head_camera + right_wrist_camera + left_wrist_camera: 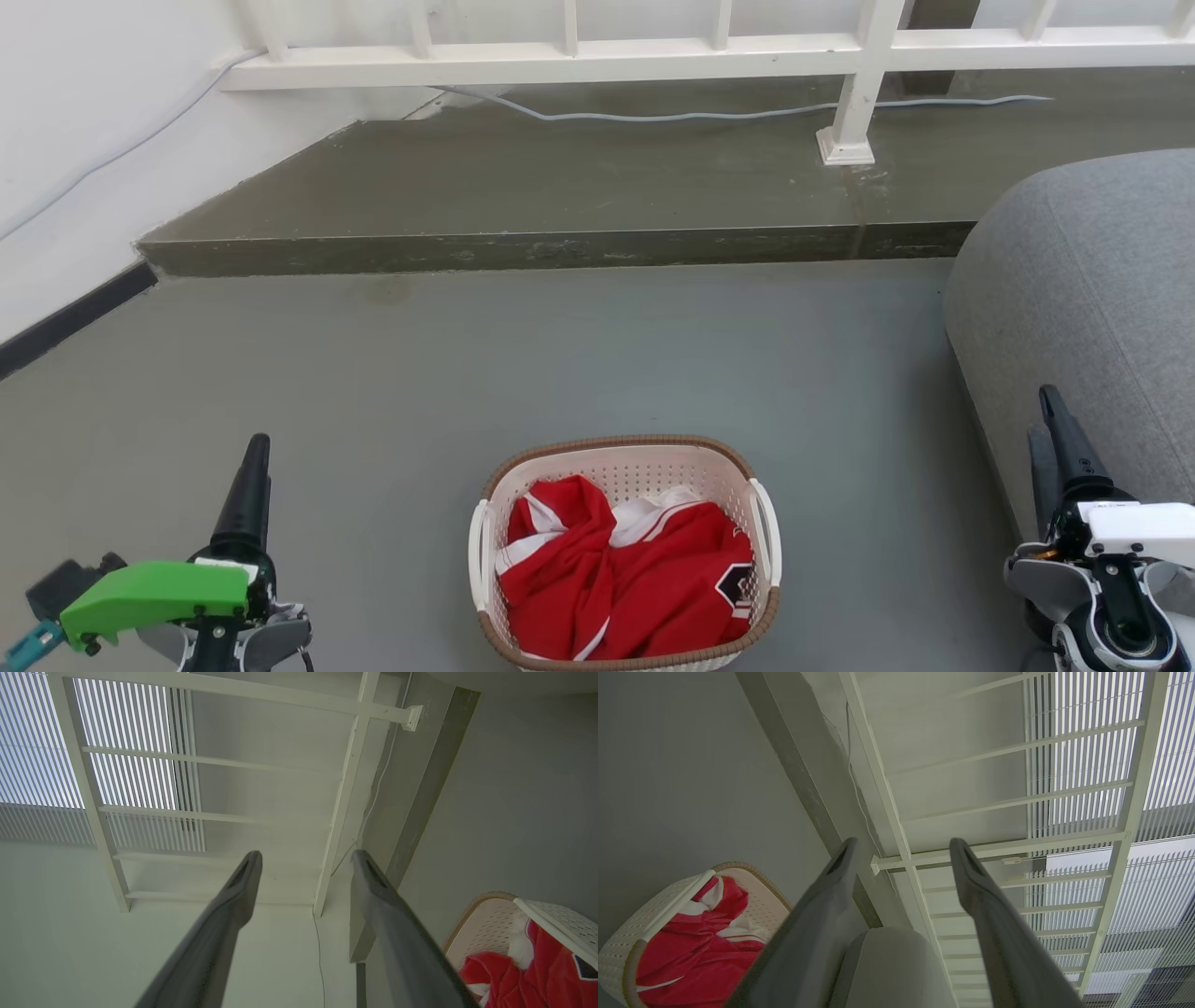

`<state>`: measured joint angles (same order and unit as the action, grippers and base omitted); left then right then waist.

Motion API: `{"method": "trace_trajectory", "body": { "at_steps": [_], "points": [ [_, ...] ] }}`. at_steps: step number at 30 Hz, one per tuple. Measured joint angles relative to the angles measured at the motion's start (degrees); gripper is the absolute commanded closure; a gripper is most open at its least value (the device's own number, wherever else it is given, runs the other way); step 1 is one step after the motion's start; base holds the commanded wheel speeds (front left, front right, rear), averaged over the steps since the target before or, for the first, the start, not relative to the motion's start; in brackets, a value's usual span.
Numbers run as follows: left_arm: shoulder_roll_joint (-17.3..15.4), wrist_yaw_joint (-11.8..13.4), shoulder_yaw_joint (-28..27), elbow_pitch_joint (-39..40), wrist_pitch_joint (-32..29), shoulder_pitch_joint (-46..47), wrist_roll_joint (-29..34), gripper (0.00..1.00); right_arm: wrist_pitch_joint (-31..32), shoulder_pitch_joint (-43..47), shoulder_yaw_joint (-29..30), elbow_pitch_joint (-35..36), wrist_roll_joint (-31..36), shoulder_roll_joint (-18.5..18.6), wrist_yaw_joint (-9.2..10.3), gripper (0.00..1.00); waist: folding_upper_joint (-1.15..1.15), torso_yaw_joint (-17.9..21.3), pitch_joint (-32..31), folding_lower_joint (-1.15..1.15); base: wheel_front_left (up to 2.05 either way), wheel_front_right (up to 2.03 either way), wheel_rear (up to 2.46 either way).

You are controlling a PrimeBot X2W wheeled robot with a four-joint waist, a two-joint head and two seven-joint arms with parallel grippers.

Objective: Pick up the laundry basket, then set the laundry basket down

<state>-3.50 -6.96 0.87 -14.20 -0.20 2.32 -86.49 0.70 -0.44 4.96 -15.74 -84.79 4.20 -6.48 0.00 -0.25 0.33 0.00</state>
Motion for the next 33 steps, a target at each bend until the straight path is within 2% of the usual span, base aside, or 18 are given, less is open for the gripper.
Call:
{"method": "trace_trajectory", "body": {
  "at_steps": [11, 24, 33],
  "points": [
    [-2.5, 0.3, 3.4, 2.0, 2.3, 1.3, 11.6, 0.0, -2.2, -0.2, -2.2, 2.5, 11.6, 3.1, 0.66, 0.0, 0.0, 0.0, 0.0, 0.0, 0.0, 0.0, 0.0],
    [-4.8, 3.5, 8.1, 4.0, 4.6, 3.0, 26.7, 0.0, -4.7, -0.3, -6.2, 4.9, 27.0, 6.3, 3.92, 0.0, 0.0, 0.0, -0.1, 0.0, 0.0, 0.0, 0.0],
    [-5.1, 5.5, 11.0, 5.6, 6.2, 3.6, 35.7, 0.0, -6.4, -0.3, -9.2, 6.3, 36.6, 7.4, 6.08, 0.0, 0.0, -0.1, -0.1, 0.0, 0.0, 0.0, 0.0]
  ]
}}
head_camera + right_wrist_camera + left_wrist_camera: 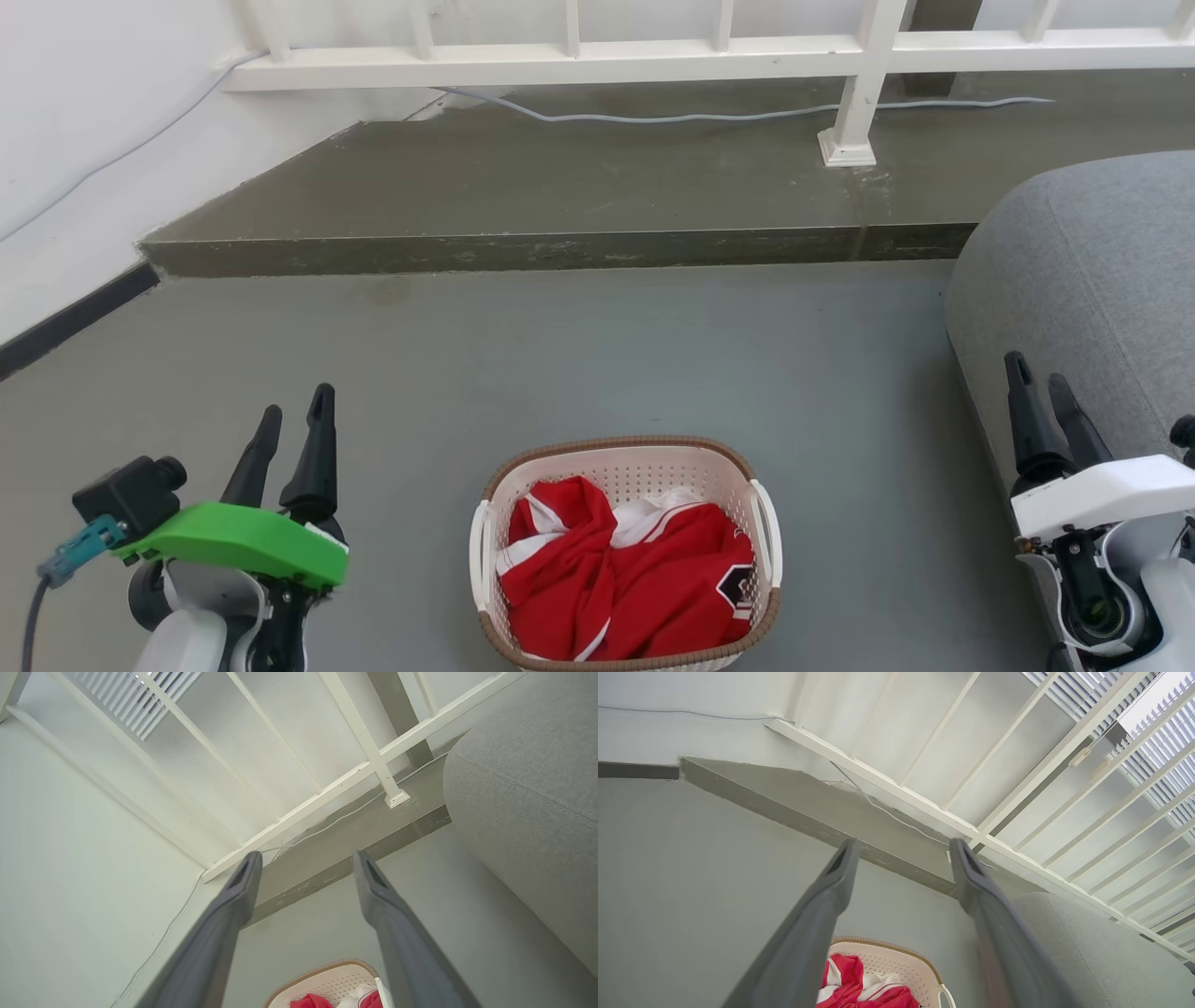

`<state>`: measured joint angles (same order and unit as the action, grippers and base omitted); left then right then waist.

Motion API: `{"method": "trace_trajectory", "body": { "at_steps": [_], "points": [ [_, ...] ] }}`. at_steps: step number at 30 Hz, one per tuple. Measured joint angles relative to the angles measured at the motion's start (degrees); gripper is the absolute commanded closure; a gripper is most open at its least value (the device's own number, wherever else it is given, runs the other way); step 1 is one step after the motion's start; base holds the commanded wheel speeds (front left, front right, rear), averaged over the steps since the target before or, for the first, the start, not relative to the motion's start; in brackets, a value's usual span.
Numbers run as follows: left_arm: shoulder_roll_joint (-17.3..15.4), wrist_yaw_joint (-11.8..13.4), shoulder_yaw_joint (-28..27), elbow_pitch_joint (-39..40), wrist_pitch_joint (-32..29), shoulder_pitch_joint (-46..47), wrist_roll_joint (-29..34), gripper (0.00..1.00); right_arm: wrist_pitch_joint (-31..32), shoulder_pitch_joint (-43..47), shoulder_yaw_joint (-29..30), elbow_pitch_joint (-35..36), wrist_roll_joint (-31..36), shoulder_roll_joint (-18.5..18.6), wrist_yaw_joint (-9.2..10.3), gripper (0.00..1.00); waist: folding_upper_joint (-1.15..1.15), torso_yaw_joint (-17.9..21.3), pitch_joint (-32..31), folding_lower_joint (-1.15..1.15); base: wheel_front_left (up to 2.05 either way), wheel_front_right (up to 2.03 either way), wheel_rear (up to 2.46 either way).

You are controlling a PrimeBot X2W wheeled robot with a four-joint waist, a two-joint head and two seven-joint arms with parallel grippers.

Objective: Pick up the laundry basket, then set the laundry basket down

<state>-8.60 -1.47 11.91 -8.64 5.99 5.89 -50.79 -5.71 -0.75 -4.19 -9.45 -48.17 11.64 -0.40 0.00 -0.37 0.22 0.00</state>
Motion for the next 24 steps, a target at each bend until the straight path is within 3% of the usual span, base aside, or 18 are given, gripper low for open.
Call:
{"method": "trace_trajectory", "body": {
  "at_steps": [24],
  "points": [
    [-0.3, 4.5, 5.2, 0.6, 4.2, 0.0, 17.4, 0.0, -4.4, 0.1, -5.7, 0.8, 20.6, 1.6, 3.61, 0.0, 0.0, -0.3, 0.0, 0.0, 0.0, 0.0, 0.0]
  ]
}}
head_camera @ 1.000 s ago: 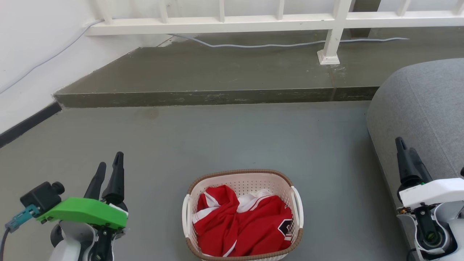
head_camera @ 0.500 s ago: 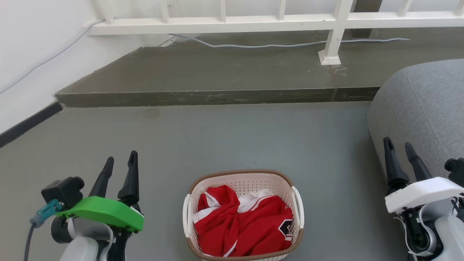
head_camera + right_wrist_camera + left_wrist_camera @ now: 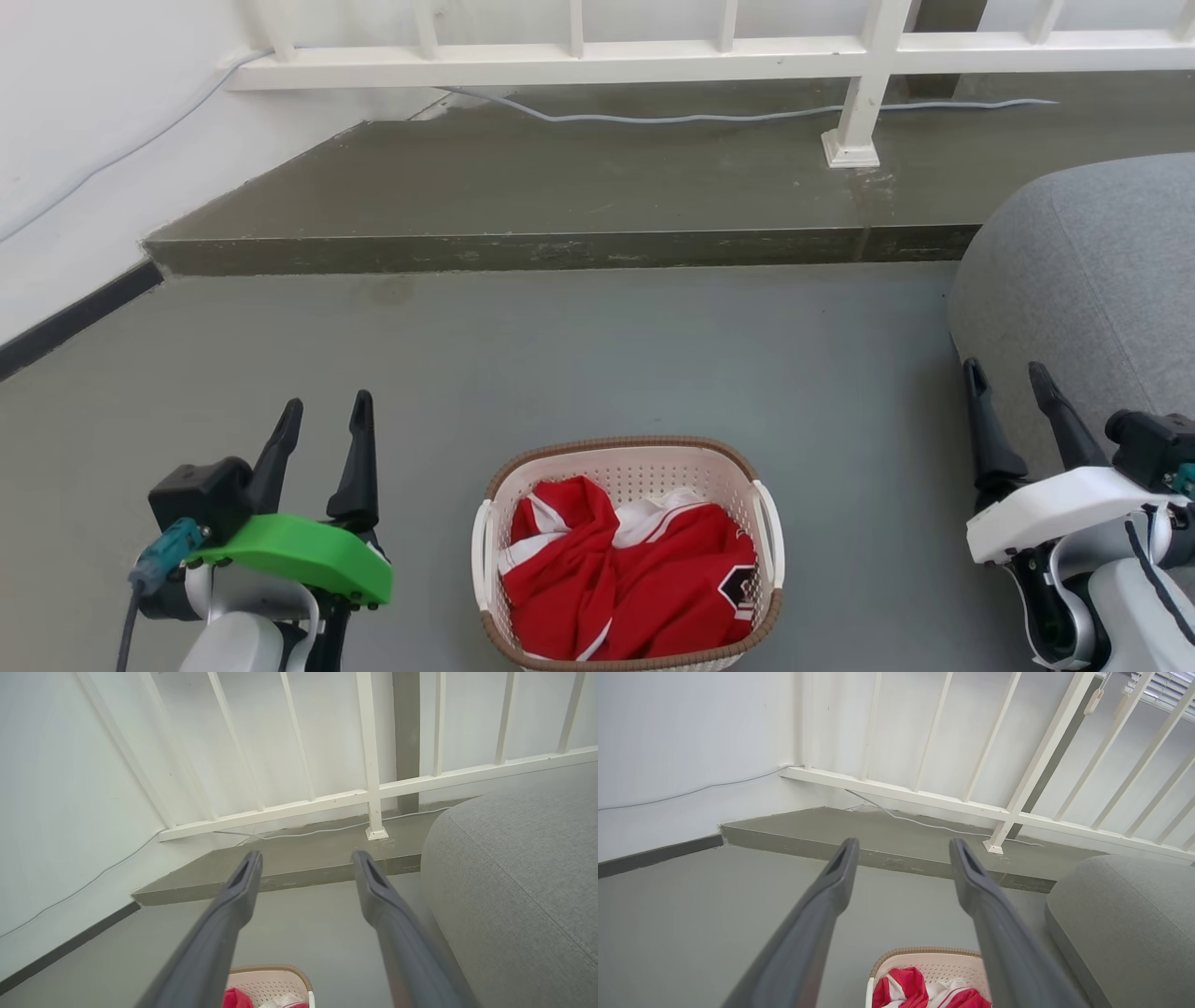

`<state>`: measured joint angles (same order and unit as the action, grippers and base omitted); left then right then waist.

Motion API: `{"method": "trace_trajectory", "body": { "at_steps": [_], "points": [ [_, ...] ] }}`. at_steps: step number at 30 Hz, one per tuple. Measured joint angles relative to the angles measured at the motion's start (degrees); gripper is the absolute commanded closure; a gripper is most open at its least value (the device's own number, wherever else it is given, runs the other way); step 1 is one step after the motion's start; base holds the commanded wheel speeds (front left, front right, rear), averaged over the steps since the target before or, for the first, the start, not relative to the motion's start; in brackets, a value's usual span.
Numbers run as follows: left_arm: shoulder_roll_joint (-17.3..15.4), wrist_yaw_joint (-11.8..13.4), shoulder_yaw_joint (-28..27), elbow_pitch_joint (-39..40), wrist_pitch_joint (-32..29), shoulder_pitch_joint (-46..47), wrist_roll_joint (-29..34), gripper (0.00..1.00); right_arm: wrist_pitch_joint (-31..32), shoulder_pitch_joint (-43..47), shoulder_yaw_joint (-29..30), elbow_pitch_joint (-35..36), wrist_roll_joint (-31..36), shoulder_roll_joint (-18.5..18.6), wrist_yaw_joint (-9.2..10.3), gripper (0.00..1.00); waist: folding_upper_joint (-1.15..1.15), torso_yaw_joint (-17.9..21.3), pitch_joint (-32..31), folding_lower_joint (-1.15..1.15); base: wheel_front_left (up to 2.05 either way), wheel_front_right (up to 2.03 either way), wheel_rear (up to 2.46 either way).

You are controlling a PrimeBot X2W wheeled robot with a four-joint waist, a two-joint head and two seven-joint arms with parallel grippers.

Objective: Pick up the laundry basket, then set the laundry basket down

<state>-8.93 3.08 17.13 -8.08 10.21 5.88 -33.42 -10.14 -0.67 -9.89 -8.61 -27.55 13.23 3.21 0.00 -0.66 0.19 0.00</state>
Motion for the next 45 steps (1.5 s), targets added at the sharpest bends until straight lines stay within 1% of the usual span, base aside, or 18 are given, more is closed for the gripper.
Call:
{"method": "trace_trajectory", "body": {
  "at_steps": [2, 5, 11, 12, 17, 19, 22, 41, 45],
  "points": [
    [0.0, 0.2, 0.2, 0.0, 0.0, 0.0, 0.7, 0.0, -0.5, 0.0, -0.1, 0.0, 0.7, -0.2, 0.38, 0.0, 0.0, 0.0, 0.0, 0.0, 0.0, 0.0, 0.0],
    [0.1, 0.5, 0.5, 0.0, 0.0, 0.0, 2.0, 0.0, -0.9, 0.1, -0.3, -0.1, 1.7, -0.2, 0.47, 0.0, 0.0, -0.1, 0.0, 0.0, 0.0, 0.0, 0.0],
    [0.2, 1.5, 1.5, 0.0, 0.5, 0.0, 5.6, 0.0, -2.0, 0.2, -1.0, -0.4, 4.9, -0.2, 1.07, 0.0, 0.0, -0.2, 0.1, 0.0, 0.0, 0.0, 0.0],
    [0.2, 1.6, 1.6, 0.0, 0.5, 0.0, 6.6, 0.0, -2.0, 0.2, -1.2, -0.5, 5.7, -0.2, 1.47, 0.0, 0.0, -0.2, 0.1, 0.0, 0.0, 0.0, 0.0],
    [0.2, 2.2, 2.1, 0.0, 0.5, 0.0, 9.4, 0.0, -3.1, 0.2, -1.9, -0.7, 8.4, -0.2, 1.54, 0.0, 0.0, -0.3, 0.1, 0.0, 0.0, 0.0, 0.0],
    [0.3, 2.5, 2.5, 0.0, 0.6, 0.0, 10.3, 0.0, -3.5, 0.2, -2.1, -0.8, 9.8, -0.2, 2.03, 0.0, 0.0, -0.3, 0.0, 0.0, 0.0, 0.0, 0.0],
    [0.5, 2.8, 3.0, 0.0, 0.7, 0.0, 11.3, 0.0, -4.0, 0.3, -2.3, -0.9, 11.1, -0.2, 2.24, 0.0, 0.0, -0.3, 0.0, 0.0, 0.0, 0.0, 0.0],
    [0.8, 3.0, 2.4, -0.1, 0.4, 0.0, 11.4, 0.0, -4.3, 0.3, -2.2, -2.6, 11.2, -0.2, 2.35, 0.0, 0.0, -0.5, 0.0, 0.0, 0.0, 0.0, 0.0],
    [1.0, 3.0, 2.3, -0.1, 0.4, 0.0, 11.4, 0.0, -4.3, 0.3, -2.2, -2.8, 11.2, -0.2, 2.04, 0.0, 0.0, -0.5, 0.2, 0.0, 0.0, 0.0, 0.0]
  ]
}}
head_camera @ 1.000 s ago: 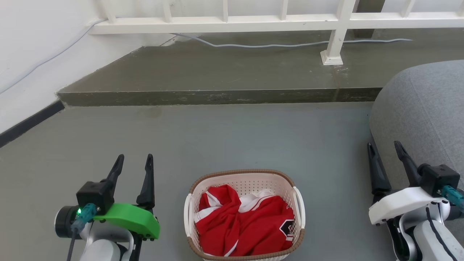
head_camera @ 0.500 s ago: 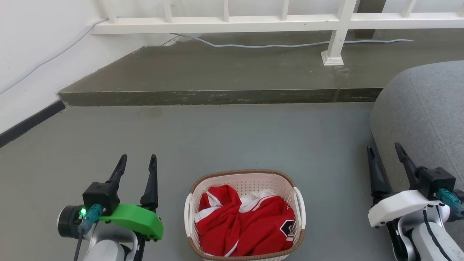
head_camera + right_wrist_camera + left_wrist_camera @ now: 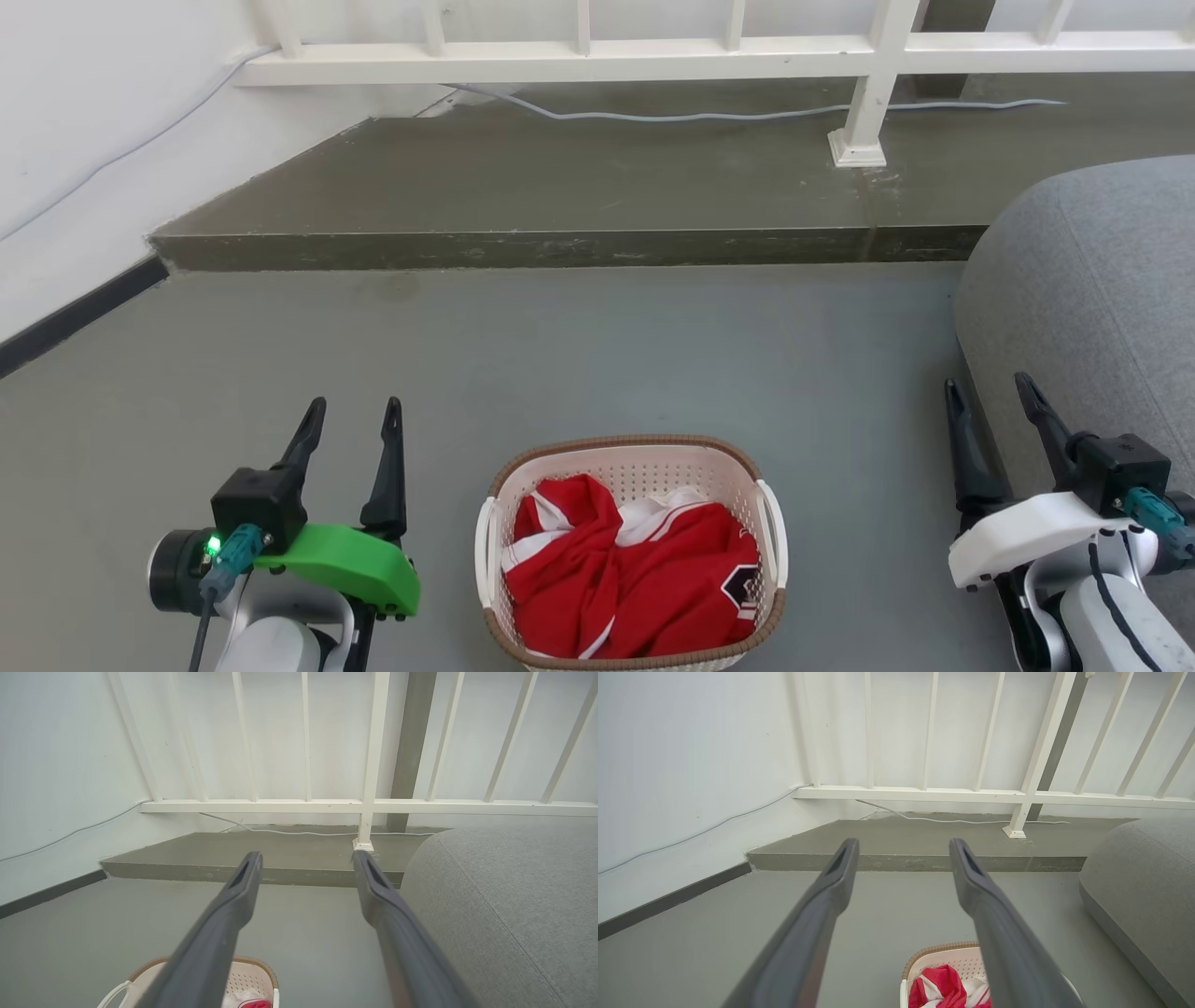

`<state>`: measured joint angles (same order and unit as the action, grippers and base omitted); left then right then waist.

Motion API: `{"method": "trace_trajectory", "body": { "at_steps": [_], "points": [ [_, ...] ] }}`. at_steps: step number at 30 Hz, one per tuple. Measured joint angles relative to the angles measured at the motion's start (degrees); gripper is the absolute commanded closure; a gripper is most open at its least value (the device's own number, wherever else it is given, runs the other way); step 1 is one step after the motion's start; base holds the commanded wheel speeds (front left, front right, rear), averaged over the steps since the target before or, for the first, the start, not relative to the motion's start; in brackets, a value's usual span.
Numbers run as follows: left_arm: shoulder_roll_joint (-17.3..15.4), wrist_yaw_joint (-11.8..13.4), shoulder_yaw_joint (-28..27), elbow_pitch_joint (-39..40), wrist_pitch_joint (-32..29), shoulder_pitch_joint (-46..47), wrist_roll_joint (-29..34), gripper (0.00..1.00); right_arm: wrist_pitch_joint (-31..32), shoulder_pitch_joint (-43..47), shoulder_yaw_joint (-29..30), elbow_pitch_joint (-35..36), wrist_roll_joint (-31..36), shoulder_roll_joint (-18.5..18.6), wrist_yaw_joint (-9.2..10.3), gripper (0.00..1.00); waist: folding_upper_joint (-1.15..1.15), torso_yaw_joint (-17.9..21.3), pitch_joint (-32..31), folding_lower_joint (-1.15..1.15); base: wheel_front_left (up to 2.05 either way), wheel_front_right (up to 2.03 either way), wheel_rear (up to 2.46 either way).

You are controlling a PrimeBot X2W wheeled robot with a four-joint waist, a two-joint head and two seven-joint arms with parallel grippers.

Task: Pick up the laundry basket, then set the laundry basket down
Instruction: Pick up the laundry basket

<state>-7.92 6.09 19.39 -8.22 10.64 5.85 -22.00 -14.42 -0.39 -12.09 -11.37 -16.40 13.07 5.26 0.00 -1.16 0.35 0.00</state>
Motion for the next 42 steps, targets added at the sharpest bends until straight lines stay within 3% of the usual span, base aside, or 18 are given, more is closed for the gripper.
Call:
{"method": "trace_trajectory", "body": {
  "at_steps": [15, 35, 42],
  "points": [
    [0.8, 0.1, -0.1, 1.6, -0.5, 0.0, 0.0, 0.0, 0.0, -0.3, -0.1, 0.0, -0.6, -0.5, -0.2, 0.0, 0.0, 0.1, 4.3, 0.0, 0.0, 0.0, 0.0],
    [1.7, -0.1, 0.1, 1.1, -1.6, 6.2, -1.1, 0.0, 1.0, -7.1, -1.2, -1.1, -0.8, -1.8, -1.19, 0.0, 0.0, 0.4, 19.1, 0.0, 0.0, 0.0, 0.0],
    [1.8, -2.6, 0.5, -2.1, -3.6, 10.2, -2.4, 0.0, 1.5, -11.1, -1.5, -2.5, -0.8, -2.3, -1.22, 0.0, 0.0, 0.7, 24.7, 0.0, 0.0, 0.0, 0.0]
  ]
}}
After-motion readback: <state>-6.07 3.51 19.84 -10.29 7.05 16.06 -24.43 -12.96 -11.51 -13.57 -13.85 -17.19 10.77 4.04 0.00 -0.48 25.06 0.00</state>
